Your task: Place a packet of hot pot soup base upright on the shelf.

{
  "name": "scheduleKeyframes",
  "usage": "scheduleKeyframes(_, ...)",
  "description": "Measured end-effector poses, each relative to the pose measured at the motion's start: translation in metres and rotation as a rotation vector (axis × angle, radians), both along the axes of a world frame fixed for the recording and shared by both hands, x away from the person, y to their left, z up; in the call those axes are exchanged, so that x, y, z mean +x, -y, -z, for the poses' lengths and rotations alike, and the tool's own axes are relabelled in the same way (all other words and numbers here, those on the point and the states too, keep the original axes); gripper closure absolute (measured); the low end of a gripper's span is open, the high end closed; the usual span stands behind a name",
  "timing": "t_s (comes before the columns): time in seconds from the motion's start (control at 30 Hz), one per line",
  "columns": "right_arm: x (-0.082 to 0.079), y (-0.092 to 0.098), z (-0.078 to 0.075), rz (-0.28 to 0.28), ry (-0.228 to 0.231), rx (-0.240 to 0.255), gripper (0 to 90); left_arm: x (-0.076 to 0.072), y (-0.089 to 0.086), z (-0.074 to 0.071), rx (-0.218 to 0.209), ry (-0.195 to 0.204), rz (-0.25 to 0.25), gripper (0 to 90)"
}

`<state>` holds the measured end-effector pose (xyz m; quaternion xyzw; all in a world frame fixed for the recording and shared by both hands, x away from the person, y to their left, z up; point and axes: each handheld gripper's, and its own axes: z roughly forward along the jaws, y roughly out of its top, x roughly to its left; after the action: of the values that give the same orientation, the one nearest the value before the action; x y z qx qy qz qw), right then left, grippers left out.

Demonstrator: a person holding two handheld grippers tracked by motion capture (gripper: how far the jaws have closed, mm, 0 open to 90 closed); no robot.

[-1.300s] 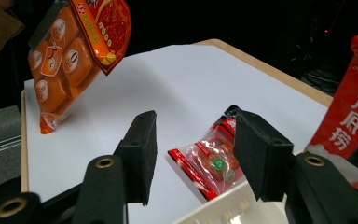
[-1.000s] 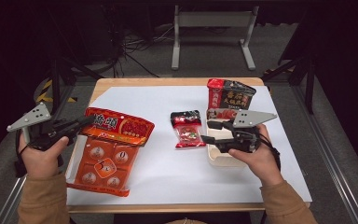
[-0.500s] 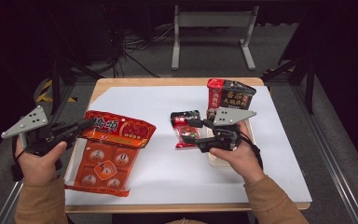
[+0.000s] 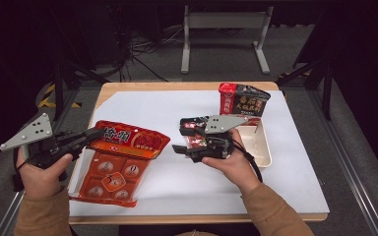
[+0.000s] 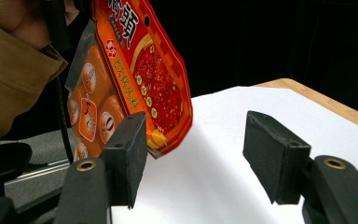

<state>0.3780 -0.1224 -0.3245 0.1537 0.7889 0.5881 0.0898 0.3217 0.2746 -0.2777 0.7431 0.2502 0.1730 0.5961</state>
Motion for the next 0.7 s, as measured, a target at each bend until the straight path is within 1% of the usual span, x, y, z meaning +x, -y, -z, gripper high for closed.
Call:
scheduleKeyframes(0.13, 0.002, -0.009, 0.004, -0.015, -0.012, 0.006, 39.4, -0.002, 0.0, -0.001, 0.004, 0.005, 0.019, 90.0)
scheduleKeyframes(0.27, 0.004, -0.018, 0.008, -0.033, -0.019, 0.018, 39.0, -0.003, 0.001, -0.002, -0.002, 0.01, 0.026, 90.0)
scheduleKeyframes(0.47, 0.006, -0.029, 0.014, -0.05, -0.03, 0.019, 38.3, -0.006, 0.002, -0.003, -0.003, 0.014, 0.034, 90.0)
scheduleKeyframes(0.7, 0.009, -0.041, 0.021, -0.058, -0.052, 0.02, 39.5, -0.004, 0.004, -0.003, -0.004, 0.013, 0.039, 90.0)
